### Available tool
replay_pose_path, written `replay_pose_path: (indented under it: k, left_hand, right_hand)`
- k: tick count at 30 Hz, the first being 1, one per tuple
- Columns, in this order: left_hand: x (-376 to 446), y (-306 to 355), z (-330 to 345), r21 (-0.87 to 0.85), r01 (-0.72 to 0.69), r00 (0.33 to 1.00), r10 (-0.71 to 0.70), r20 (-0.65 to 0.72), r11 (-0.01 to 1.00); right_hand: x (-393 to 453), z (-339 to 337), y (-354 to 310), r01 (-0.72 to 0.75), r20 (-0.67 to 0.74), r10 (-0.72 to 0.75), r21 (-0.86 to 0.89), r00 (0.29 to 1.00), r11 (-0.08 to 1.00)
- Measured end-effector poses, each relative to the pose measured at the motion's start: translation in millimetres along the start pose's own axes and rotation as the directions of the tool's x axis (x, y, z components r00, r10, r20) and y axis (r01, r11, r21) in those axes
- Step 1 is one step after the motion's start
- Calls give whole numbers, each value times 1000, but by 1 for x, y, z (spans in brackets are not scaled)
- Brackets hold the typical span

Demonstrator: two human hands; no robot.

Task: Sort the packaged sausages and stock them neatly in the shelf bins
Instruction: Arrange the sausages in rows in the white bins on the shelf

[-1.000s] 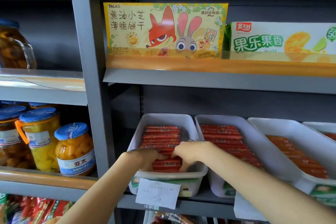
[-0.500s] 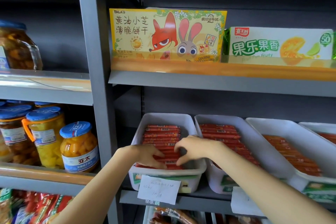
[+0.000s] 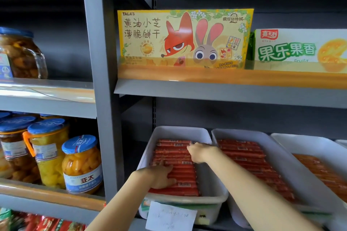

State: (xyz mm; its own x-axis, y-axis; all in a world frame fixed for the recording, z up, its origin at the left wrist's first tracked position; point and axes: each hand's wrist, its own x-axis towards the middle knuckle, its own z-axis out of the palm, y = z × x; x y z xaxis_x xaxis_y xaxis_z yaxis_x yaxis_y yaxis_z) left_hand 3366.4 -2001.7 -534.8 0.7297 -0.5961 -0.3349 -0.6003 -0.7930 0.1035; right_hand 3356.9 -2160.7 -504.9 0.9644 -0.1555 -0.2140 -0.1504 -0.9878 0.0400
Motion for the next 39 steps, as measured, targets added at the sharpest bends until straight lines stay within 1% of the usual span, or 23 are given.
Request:
replay_pose_path:
  k: [2,6,8,11,13,14,15,17,19,20,22,24,25,27,29,31,33,35,37,39]
  left_hand:
    - [4,-1,0,-4,3,1000,-3,-14,1000]
    - [11,-2,4,-18,31,998,-32,-56,999]
    - [13,-4,4,-25,38,997,-40,-70,999]
    - [8,-3,1,-87,6,994,-15,-111,996]
    - [1,0,-4,-154,-37,983,8,-183,987]
    - [-3,3,-7,-166,-55,973,15,-230,985]
    - [-7,5,-11,-166,-71,959,21,-282,984]
    - [-15,12,-17,-170,-111,924,39,-381,979]
    - [-27,22,-20,-200,-168,875,52,-482,965]
    - [-35,27,-19,-217,-199,837,50,-545,956]
    - [-53,36,-10,-241,-296,715,47,-697,924]
    - [-70,41,8,-287,-414,582,9,-813,864]
    - [-76,44,17,-292,-460,527,-7,-850,839]
    - [-85,53,32,-269,-520,454,-5,-891,811]
    - [-91,68,41,-198,-561,409,61,-910,804]
    - [-97,84,49,-100,-607,361,161,-918,789]
    - [-103,96,64,-17,-636,345,265,-901,771]
    - [-106,102,84,37,-660,346,347,-872,750]
    - [-104,101,110,32,-660,397,384,-834,751]
    - [-100,100,140,5,-622,484,390,-784,783]
  right_hand:
    - [1,0,-4,8,36,-9,30,999,1000]
    - [0,0,3,-1,12,0,64,1000,998]
    - [-9,-3,7,39,-55,-33,100,998,994]
    - [-35,-4,22,164,-219,-128,156,967,974]
    - [-57,-4,40,187,-322,-119,190,939,964]
    - [-70,-3,49,186,-348,-100,223,932,957]
    - [-82,-1,58,184,-363,-81,258,928,948]
    - [-104,3,69,140,-366,-39,254,930,957]
    - [-119,10,76,114,-417,-4,239,909,964]
    - [-127,14,76,123,-443,0,249,897,961]
    - [-142,22,75,152,-472,-7,270,882,951]
    - [-161,28,73,180,-468,-26,287,883,941]
    - [-172,31,72,199,-473,-37,298,880,934]
    - [-190,37,75,238,-493,-64,300,868,924]
    - [-206,42,75,271,-532,-86,280,842,921]
    - [-221,49,73,339,-603,-146,219,784,915]
    - [-235,64,73,413,-612,-231,172,756,894]
    - [-245,86,76,445,-575,-275,176,770,878]
    - [-250,114,82,436,-512,-288,196,809,878]
    - [-247,144,87,406,-426,-284,227,859,885]
